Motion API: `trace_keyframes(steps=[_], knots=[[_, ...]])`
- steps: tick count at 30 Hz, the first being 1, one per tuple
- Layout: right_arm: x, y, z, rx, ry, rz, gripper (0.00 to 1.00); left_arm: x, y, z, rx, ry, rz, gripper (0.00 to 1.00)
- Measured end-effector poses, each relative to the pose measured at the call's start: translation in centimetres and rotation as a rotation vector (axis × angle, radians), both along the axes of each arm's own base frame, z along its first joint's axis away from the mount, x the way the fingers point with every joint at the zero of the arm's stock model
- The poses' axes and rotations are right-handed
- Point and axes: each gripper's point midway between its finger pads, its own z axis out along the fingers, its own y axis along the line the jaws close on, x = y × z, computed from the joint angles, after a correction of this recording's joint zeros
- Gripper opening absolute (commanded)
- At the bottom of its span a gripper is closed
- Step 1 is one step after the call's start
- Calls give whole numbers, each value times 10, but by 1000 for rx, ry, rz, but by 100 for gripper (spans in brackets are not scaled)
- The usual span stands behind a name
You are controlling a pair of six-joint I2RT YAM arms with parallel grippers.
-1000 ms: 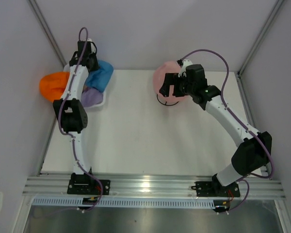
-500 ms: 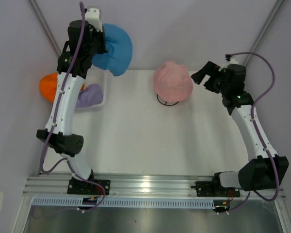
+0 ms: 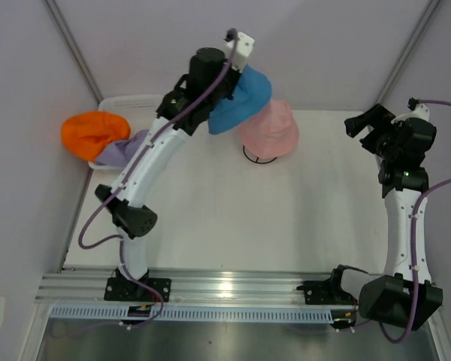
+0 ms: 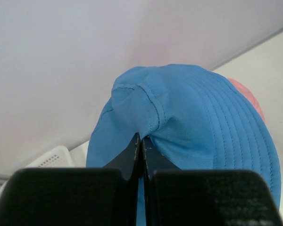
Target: Stack the hats
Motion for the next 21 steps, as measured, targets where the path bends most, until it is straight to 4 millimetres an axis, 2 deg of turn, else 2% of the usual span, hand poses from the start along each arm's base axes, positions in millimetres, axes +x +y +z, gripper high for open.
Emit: trace_keyframes(steps=[2,5,9,11,14,18,21], knots=[[-1,-4,-23,15,48,-7,100,7,-23,-16,62,-12,-4,1],[-5,1,-50,38,107,20,100,19,-54,-44,156,-37,11,1],[-3,13,-60,73,116,76,100,35,-72,-72,214,-47,40,1],[3,19,-61,93,108,104,99,43,-75,-74,210,-66,57,1],[13,25,-64,116,103,132,100,48,-80,-64,178,-106,63,1],[23,32,-67,144,96,152,100,50,-89,-47,126,-168,57,1],[32,41,-65,183,72,175,100,49,-100,-47,113,-185,39,1]])
